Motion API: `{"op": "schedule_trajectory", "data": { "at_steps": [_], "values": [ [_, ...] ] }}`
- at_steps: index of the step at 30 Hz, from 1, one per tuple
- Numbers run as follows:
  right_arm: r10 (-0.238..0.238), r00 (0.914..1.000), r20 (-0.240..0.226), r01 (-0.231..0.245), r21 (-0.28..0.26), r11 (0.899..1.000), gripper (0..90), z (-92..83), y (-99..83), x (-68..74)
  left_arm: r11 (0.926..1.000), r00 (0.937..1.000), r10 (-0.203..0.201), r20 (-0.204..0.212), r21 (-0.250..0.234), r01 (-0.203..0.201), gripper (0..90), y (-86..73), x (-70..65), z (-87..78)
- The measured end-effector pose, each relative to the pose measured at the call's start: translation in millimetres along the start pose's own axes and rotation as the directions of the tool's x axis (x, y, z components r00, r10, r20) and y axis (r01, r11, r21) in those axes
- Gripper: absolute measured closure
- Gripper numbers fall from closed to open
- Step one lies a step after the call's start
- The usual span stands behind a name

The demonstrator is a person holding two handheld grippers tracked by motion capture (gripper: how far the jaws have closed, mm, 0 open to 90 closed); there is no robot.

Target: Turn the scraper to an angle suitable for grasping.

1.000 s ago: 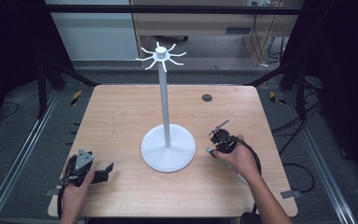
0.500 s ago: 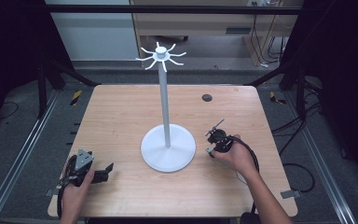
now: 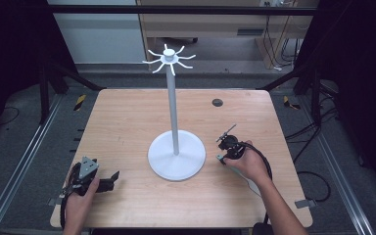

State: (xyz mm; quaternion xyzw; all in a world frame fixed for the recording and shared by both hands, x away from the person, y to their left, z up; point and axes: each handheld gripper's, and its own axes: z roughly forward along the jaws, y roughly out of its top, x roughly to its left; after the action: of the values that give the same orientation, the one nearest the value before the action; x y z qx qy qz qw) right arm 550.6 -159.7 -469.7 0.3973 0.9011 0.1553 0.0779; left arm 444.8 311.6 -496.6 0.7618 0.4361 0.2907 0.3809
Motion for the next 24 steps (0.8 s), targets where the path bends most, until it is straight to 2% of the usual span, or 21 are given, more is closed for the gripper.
{"op": "schedule_trajectory", "data": {
  "at_steps": [3,4,6,7,10,11,14,20,21,22,24],
  "values": [
    [-0.01,0.9999,0.005,0.01,-0.008,1.0,74.2,-0.7,-0.1,-1.0,1.0,1.0,0.0,-0.001,0.0,0.0,2.3,0.0,0.2,-0.3],
    [-0.001,1.0,-0.001,0.001,-0.034,0.999,74.3,-3.8,-1.0,-2.2,1.0,1.0,-0.001,-0.001,0.0,0.001,2.3,-0.1,0.3,-0.4],
    [0.008,1.0,-0.001,-0.008,-0.044,0.999,74.3,-5.4,-1.5,-2.5,1.0,1.0,-0.002,-0.001,0.0,0.002,2.2,-0.1,0.4,-0.2],
    [0.022,0.9998,-0.004,-0.022,-0.075,0.997,74.4,-10.4,-3.1,-3.3,1.0,1.0,-0.002,-0.001,0.0,0.002,2.2,-0.2,0.4,-0.2],
    [0.028,0.9996,-0.008,-0.029,-0.121,0.992,74.5,-19.3,-6.6,-5.8,1.0,1.0,0.0,-0.001,0.001,0.0,2.2,0.0,0.1,-0.4],
    [0.028,0.9996,-0.008,-0.029,-0.121,0.992,74.5,-19.3,-6.6,-5.8,1.0,1.0,0.001,-0.001,0.001,-0.001,2.2,0.0,0.0,-0.3],
    [0.044,0.999,-0.003,-0.044,-0.178,0.983,74.5,-32.4,-11.9,-8.7,1.0,1.0,0.002,-0.001,0.003,-0.002,2.2,0.0,-0.3,-0.1],
    [0.069,0.9976,-0.004,-0.068,-0.233,0.97,74.5,-48.3,-16.1,-12.5,1.0,1.0,0.004,-0.002,0.004,-0.004,2.2,-0.1,-0.3,0.1],
    [0.06,0.9982,0.001,-0.058,-0.237,0.97,74.5,-50.0,-16.7,-13.5,1.0,1.0,0.004,-0.003,0.005,-0.004,2.3,-0.1,-0.3,0.1],
    [0.075,0.9972,-0.002,-0.074,-0.244,0.967,74.6,-52.2,-16.8,-13.1,1.0,1.0,0.005,-0.003,0.005,-0.005,2.3,-0.2,-0.4,0.1],
    [0.077,0.9969,0.015,-0.071,-0.265,0.962,74.6,-57.1,-18.0,-14.9,1.0,1.0,0.004,-0.003,0.005,-0.004,2.2,-0.2,-0.4,0.0]
  ]
}}
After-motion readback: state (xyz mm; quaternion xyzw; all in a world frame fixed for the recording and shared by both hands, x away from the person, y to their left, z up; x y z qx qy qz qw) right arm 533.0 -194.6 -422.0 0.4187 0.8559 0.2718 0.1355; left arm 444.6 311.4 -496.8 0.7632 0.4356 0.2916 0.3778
